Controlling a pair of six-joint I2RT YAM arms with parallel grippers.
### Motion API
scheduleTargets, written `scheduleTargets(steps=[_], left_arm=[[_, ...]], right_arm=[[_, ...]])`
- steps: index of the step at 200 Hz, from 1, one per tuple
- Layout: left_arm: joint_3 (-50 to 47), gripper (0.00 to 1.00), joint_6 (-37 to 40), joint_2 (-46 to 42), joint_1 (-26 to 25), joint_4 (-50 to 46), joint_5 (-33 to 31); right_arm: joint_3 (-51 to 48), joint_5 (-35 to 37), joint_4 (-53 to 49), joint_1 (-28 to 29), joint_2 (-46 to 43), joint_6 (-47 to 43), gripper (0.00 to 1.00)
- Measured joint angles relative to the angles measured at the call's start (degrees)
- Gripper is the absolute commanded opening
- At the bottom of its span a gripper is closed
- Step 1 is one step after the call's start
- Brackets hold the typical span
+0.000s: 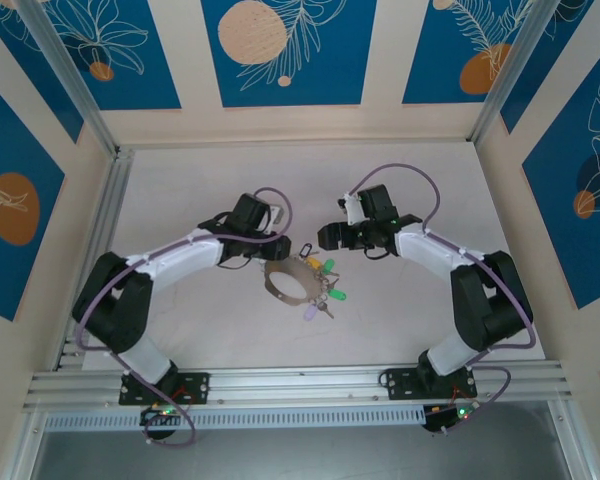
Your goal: Put the keys on the keyring
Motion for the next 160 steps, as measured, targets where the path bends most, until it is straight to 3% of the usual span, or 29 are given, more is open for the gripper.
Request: scheduleTargets(steps=[60, 160], left_arm=[[9.01, 0.37, 0.17, 9.14, -4.39, -3.63, -4.5], [15.65, 0.29, 1.31, 16.22, -6.43, -10.84, -10.56]], right_arm=[[-8.96, -1.29, 6.14, -7.43, -4.59, 4.44, 0.87], [-11.82, -4.46, 10.29, -10.71, -6.51, 5.2, 0.87]])
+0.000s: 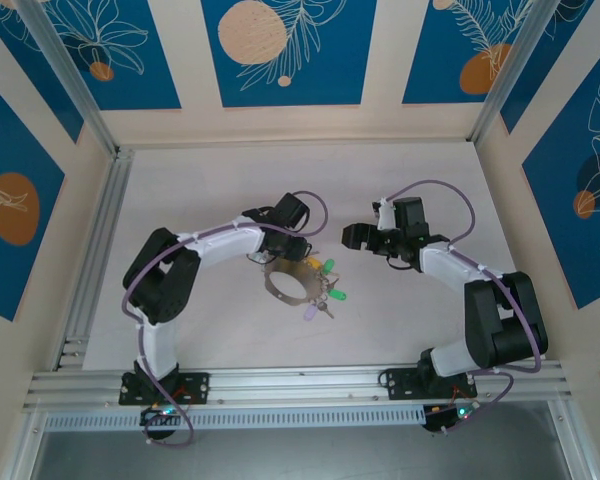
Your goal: Put the keys on the keyring
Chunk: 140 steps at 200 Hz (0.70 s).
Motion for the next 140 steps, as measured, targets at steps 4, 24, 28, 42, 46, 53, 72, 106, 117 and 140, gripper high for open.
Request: scheduleTargets(steps=[4, 24, 28, 42, 46, 53, 72, 106, 117, 140], left_arm=[[0.22, 0.28, 0.13, 0.13, -0.04, -0.24, -0.11], [1.4, 0.28, 0.28, 1.11, -0.17, -0.98, -0.17], [1.57, 0.27, 0.28, 1.25, -0.2, -1.09, -0.17], [2.27, 0.26, 0.31, 1.81, -0.28, -1.44, -0.2], [2.49, 0.26, 0.31, 1.97, -0.33, -1.55, -0.2], [2.78, 0.25, 0.31, 2.25, -0.37, -1.68, -0.2], [3.28, 0.25, 0.33, 3.02, -0.55, -2.03, -0.42], [4.13, 0.22, 0.87, 4.0, -1.01, -3.72, -1.66], [4.5, 0.21, 1.25, 4.0, -1.2, -4.33, -1.97], [5.11, 0.19, 1.62, 4.13, -1.49, -4.55, -2.14]], right_arm=[[-0.11, -0.04, 0.11, -0.11, 0.0, 0.0, 0.87], [-0.33, -0.31, 0.39, -0.59, 0.0, 0.04, 0.87], [-0.33, -0.37, 0.39, -0.7, -0.02, 0.09, 0.87], [-0.48, -0.42, 0.59, -1.03, -0.35, 0.17, 0.87], [-0.55, -0.44, 0.7, -1.16, -0.5, 0.17, 0.87], [-0.72, -0.46, 0.79, -1.29, -0.76, 0.17, 0.87], [-1.16, -0.83, 0.98, -1.92, -1.46, 0.17, 0.87], [-1.64, -1.38, 1.2, -2.8, -2.05, 0.22, 0.87], [-1.79, -1.51, 1.2, -3.02, -2.25, 0.2, 0.87], [-1.79, -1.7, 1.22, -3.26, -2.43, 0.22, 0.87]])
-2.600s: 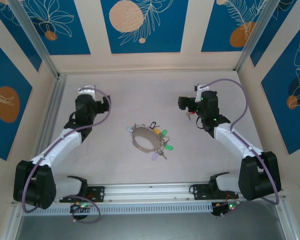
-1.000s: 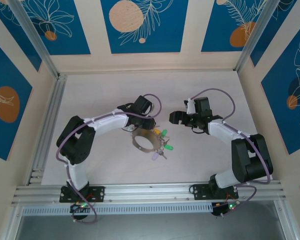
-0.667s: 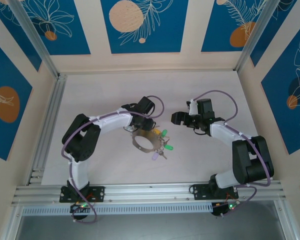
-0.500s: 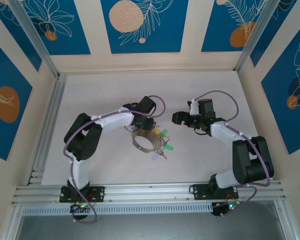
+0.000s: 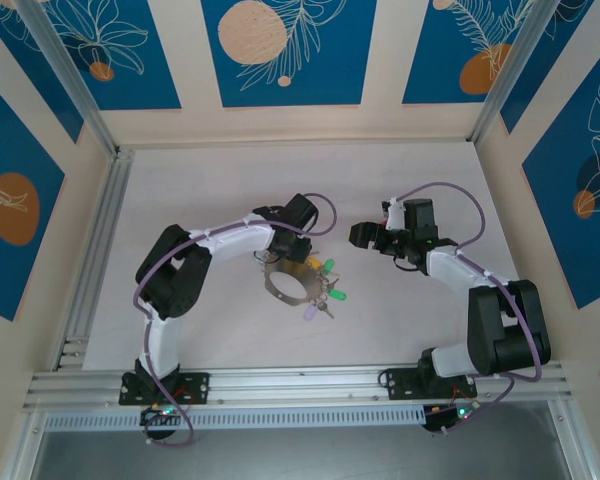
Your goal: Put the keys on the keyring
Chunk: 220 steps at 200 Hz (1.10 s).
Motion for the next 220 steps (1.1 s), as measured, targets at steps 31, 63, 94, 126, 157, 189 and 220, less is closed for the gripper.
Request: scheduleTargets(steps=[31, 63, 94, 126, 157, 189, 220], left_arm=[[0.79, 0.17, 0.22, 1.01, -0.13, -0.26, -0.52], [1.88, 0.17, 0.24, 2.27, -0.24, -1.42, -1.29], [2.89, 0.14, 0.7, 3.15, -0.63, -1.73, -2.14], [3.37, 0.08, 1.44, 3.52, -0.92, -2.6, -2.49], [3.41, 0.0, 1.73, 3.52, -0.98, -2.8, -2.84], [3.41, 0.0, 1.73, 3.5, -1.01, -2.84, -3.02], [3.39, 0.0, 3.26, 2.27, -1.07, -3.43, -2.91]], right_arm=[[-0.07, 0.0, 0.04, -0.5, -0.79, 0.07, 0.87], [-0.66, -0.13, 0.42, -0.87, -1.42, 0.37, 0.87], [-0.83, -0.31, 0.5, -1.16, -1.44, 0.37, 0.87], [-1.33, -0.42, 0.79, -1.4, -1.84, 0.37, 0.86], [-1.49, -0.42, 0.81, -1.81, -2.95, 0.39, 0.86], [-1.84, -0.44, 0.9, -2.03, -4.63, 0.42, 0.86], [-2.84, -0.76, 0.85, -2.1, -6.6, 0.79, 0.86]])
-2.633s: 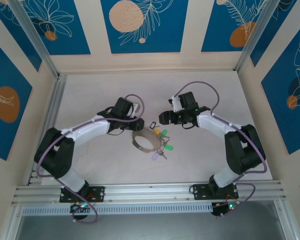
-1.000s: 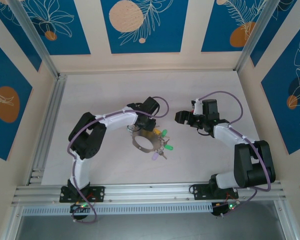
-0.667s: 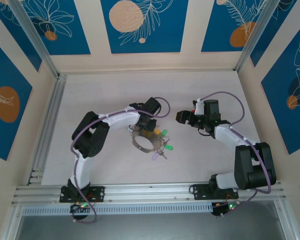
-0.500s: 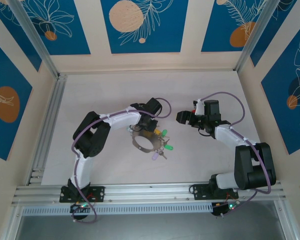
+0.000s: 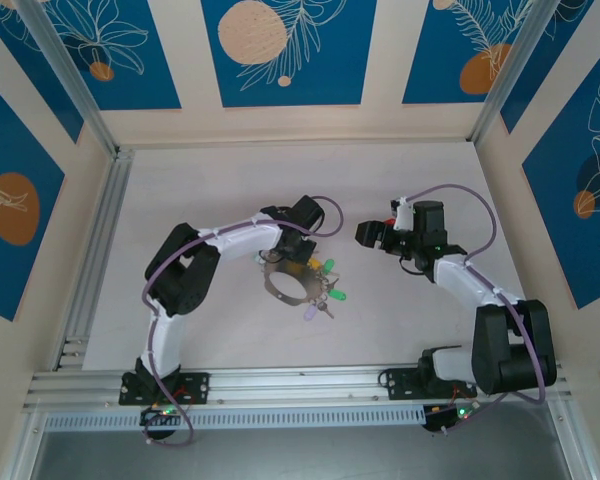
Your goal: Put the keys on the keyring
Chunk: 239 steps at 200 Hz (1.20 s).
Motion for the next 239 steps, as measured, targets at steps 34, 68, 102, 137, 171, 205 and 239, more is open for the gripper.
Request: scheduleTargets(steps=[34, 68, 102, 137, 171, 205, 239], left_arm=[[-3.15, 0.0, 3.43, -8.52, -0.02, 1.16, 2.34], [-8.87, 0.0, 7.41, -21.46, -0.02, 4.87, 7.06], [-16.79, 0.0, 10.86, -31.87, 0.0, 10.16, 13.16], [-23.91, 0.0, 13.75, -40.61, 0.22, 16.26, 22.16], [-27.65, 0.0, 15.04, -46.4, 0.66, 22.29, 31.82], [-28.7, 0.0, 15.43, -48.52, 1.18, 26.73, 38.56], [-29.66, 0.0, 15.17, -49.07, 2.08, 29.68, 43.76]], right_arm=[[-1.86, -1.18, 0.57, 0.02, -4.7, 0.26, 0.78], [-4.5, -3.28, 2.84, 0.66, -11.78, 0.63, 0.65], [-6.64, -6.45, 4.52, 3.13, -20.06, -0.13, 0.57], [-6.82, -9.81, 6.19, 10.4, -28.26, -3.34, 0.5], [-6.56, -12.9, 7.3, 18.05, -31.5, -7.41, 0.4], [-5.44, -14.82, 7.69, 21.2, -30.49, -9.33, 0.37], [-3.1, -17.73, 8.2, 21.73, -28.28, -10.16, 0.34]])
